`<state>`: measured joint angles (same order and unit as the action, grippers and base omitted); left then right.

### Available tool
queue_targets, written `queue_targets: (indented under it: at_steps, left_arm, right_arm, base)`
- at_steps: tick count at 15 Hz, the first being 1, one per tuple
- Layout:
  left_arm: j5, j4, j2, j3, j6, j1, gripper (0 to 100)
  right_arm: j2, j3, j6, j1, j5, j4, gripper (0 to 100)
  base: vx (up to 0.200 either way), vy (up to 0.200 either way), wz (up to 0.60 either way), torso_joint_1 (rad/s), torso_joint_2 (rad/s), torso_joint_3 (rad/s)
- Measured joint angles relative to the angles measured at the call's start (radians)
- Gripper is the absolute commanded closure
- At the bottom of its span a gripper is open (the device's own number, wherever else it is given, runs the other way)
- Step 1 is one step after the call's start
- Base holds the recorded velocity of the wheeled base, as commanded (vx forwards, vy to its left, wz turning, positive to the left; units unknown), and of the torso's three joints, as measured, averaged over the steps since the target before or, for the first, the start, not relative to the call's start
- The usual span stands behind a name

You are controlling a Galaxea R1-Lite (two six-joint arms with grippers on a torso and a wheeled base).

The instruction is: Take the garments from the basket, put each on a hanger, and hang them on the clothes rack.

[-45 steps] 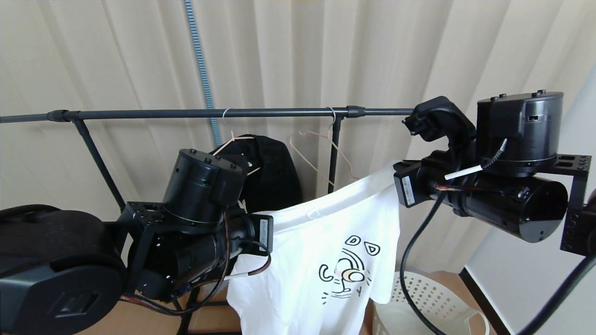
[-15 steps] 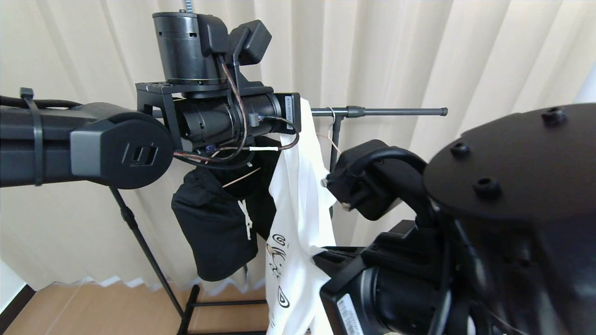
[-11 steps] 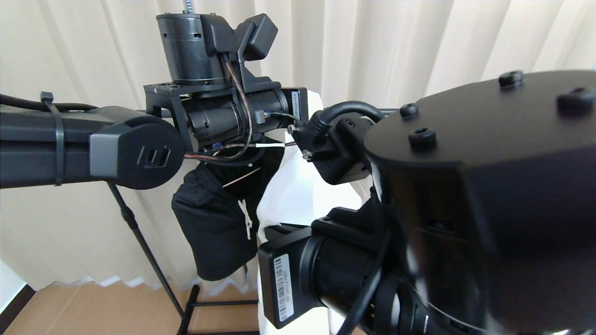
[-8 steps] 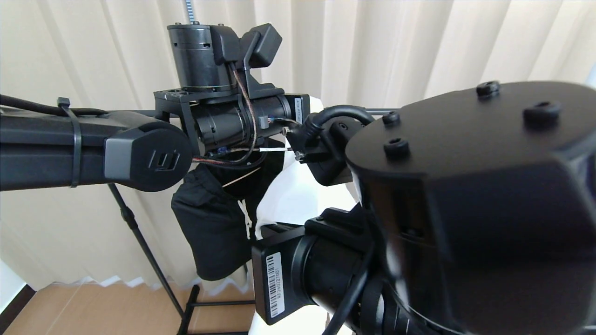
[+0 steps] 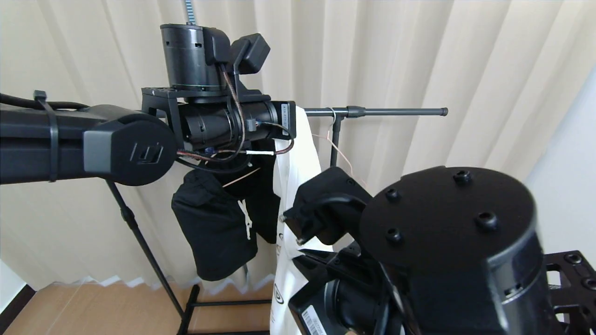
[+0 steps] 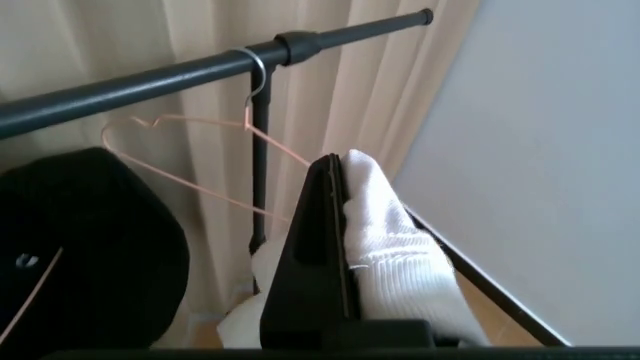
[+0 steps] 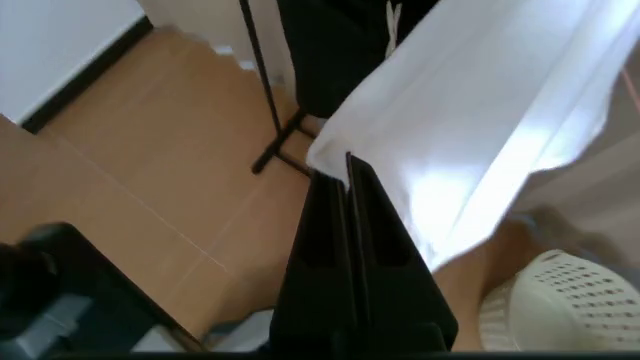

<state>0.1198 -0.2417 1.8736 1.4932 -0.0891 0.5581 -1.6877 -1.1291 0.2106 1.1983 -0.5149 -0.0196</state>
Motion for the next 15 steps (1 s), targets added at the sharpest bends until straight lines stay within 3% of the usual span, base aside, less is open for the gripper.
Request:
queue_targets:
  at_steps: [3,6,10,15]
  left_arm:
    - [-0.046,0.106,-0.052,-0.021,0.001,-0.017,100]
    - [-0.061,0.228,-0.133,-0.095,0.021,-0.032,100]
    - [-0.099,0.386,-0.259,-0.232,0.109,-0.036,100]
    - [-0.107,0.401,-0.352,-0.441,0.130,0.018,100]
  right_arm:
    - [0.030,0.050,-0.087,-0.088,-0.001,-0.002,100]
    - [0.037,0.040,-0.111,-0.224,-0.011,0.003,100]
    - [-0.002,-0.050,-0.115,-0.368,-0.013,0.053,100]
    - [-0.166,-0.240,-0.112,-0.416,-0.017,0.174,100]
  base:
    - [0.000,0.000,0.00,0.000,0.00,0.000]
    - [0.000,0.000,0.00,0.000,0.00,0.000]
    - [0.000,0.000,0.00,0.000,0.00,0.000]
    - [0.000,0.000,0.00,0.000,0.00,0.000]
